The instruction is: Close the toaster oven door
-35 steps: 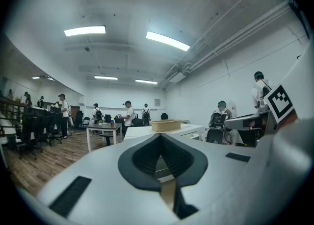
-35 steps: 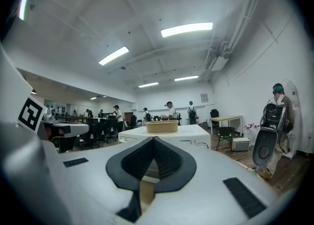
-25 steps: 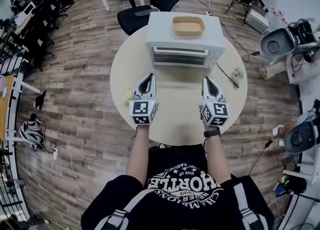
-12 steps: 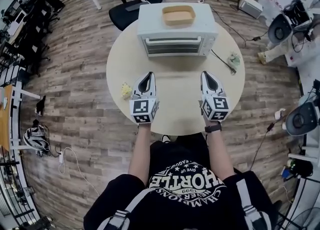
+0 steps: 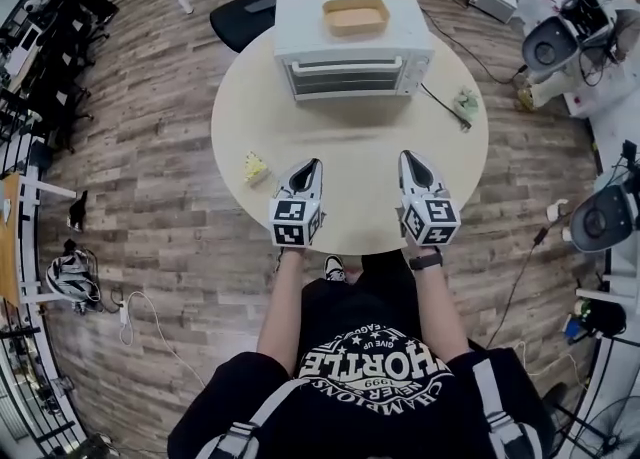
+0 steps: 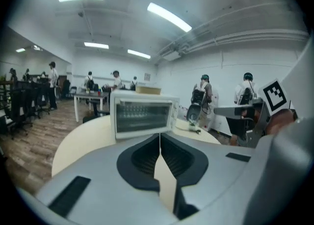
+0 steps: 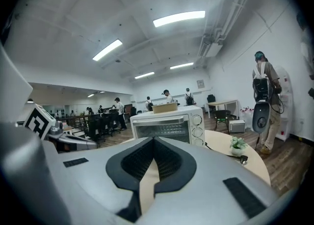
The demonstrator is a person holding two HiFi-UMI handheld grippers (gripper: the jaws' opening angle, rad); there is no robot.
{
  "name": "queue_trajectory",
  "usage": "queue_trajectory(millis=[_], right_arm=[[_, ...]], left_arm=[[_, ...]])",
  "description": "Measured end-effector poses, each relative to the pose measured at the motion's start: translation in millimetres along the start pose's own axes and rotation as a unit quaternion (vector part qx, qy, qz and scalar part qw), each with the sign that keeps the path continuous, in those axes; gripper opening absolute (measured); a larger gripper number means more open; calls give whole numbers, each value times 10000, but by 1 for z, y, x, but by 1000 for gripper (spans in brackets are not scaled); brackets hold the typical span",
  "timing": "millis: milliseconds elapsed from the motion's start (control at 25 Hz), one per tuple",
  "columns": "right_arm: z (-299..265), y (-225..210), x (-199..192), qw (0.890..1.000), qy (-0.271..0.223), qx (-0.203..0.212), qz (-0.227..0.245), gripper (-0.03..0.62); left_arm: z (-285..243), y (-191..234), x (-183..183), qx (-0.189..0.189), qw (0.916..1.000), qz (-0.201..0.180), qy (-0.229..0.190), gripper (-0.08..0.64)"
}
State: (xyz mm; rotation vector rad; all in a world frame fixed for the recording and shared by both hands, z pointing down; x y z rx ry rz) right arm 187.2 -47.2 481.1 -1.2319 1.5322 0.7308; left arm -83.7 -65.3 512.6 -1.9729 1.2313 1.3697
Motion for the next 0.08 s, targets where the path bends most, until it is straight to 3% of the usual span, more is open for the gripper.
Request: queue_trajectory(millis=[80], right_arm=[[-2,6,-4,9999,89,111,73,18]], left_arm=[[-10,-2,-20,-346,9963,182,760,24]])
Point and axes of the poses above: the fingertips, and each gripper's own axes: z backward along the fingers, y to its left, x out of its top, the point moved 10 cm from there along z, backward along the fingers, and after that the axes turned 7 degrees about y, right-handed, at the moved point
